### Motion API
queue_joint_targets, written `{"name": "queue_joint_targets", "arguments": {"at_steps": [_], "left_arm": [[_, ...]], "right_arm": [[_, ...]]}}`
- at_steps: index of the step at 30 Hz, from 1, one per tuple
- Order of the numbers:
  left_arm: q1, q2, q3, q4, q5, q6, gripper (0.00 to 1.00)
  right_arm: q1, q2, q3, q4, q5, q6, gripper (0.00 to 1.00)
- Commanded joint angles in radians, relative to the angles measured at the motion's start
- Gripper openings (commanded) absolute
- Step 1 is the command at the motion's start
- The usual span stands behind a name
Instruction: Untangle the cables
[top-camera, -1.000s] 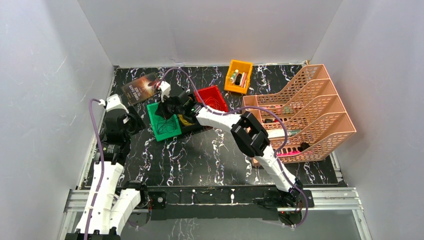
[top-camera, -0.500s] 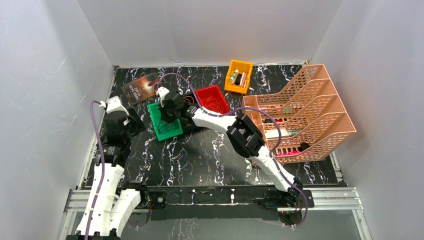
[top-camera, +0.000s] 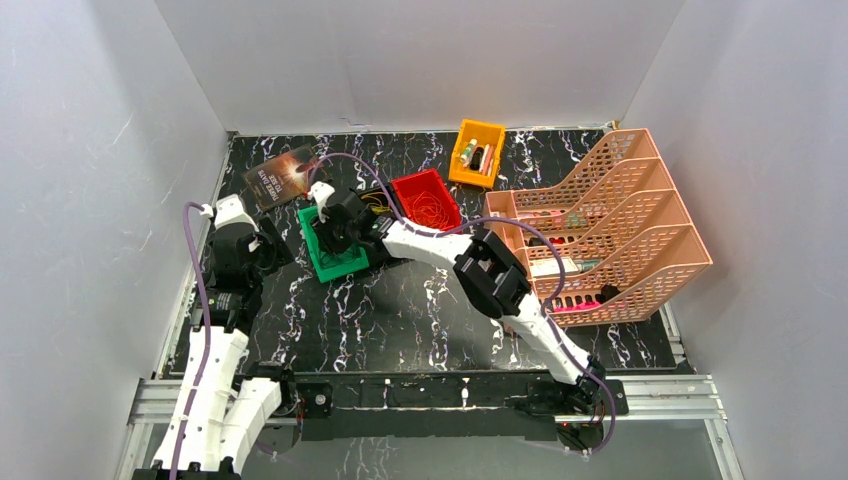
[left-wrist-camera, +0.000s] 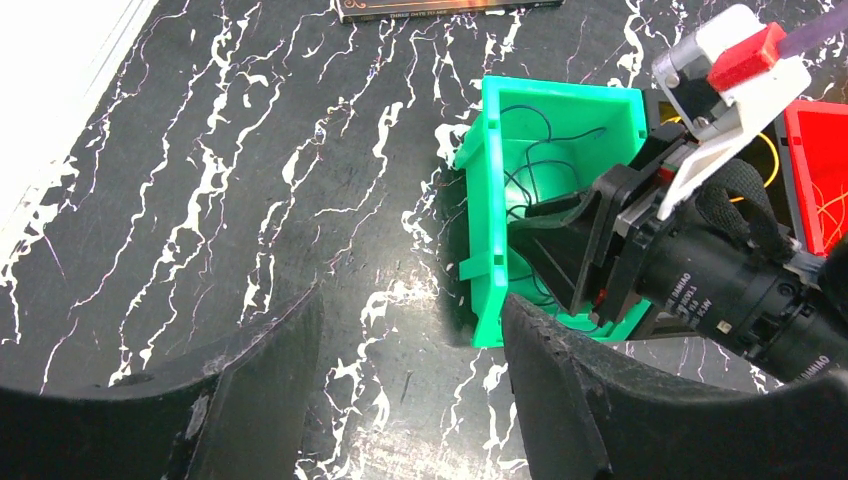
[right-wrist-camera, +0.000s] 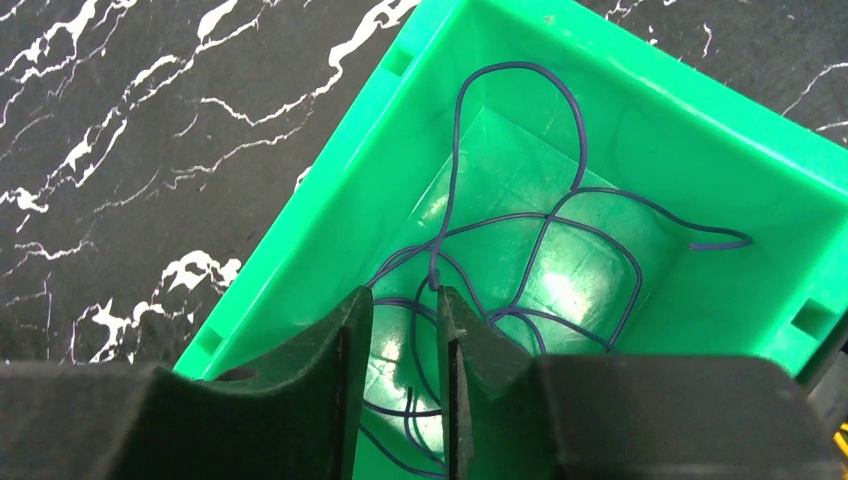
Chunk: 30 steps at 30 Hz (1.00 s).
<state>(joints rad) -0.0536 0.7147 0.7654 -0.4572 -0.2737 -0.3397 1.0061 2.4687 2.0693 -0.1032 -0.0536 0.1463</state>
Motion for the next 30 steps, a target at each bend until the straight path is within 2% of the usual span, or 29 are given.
{"name": "queue_joint_targets", "arguments": {"at_steps": [1, 7, 14, 23, 25, 30], "left_arm": [[0.008, -0.011, -0.005, 0.002, -0.009, 0.013, 0.65], [0.008, -0.002, -0.001, 0.003, 0.004, 0.015, 0.68], [0.008, 0.011, 0.003, 0.002, 0.034, 0.017, 0.78], [0.008, 0.067, 0.015, 0.005, 0.172, 0.055, 0.83], [0.007, 0.102, 0.022, 0.002, 0.232, 0.075, 0.83], [0.007, 0.155, 0.027, -0.001, 0.363, 0.092, 0.76]], "right_arm": [[0.000, -0.137, -0.049, 0.020, 0.017, -0.028, 0.40], [0.002, -0.254, -0.163, 0.077, 0.029, -0.033, 0.47], [0.001, -0.371, -0.259, 0.107, 0.025, -0.033, 0.56], [0.000, -0.621, -0.555, 0.173, 0.104, -0.045, 0.56], [-0.001, -0.682, -0.628, 0.174, 0.118, -0.045, 0.56], [0.000, -0.879, -0.850, 0.171, 0.160, -0.007, 0.55]]}}
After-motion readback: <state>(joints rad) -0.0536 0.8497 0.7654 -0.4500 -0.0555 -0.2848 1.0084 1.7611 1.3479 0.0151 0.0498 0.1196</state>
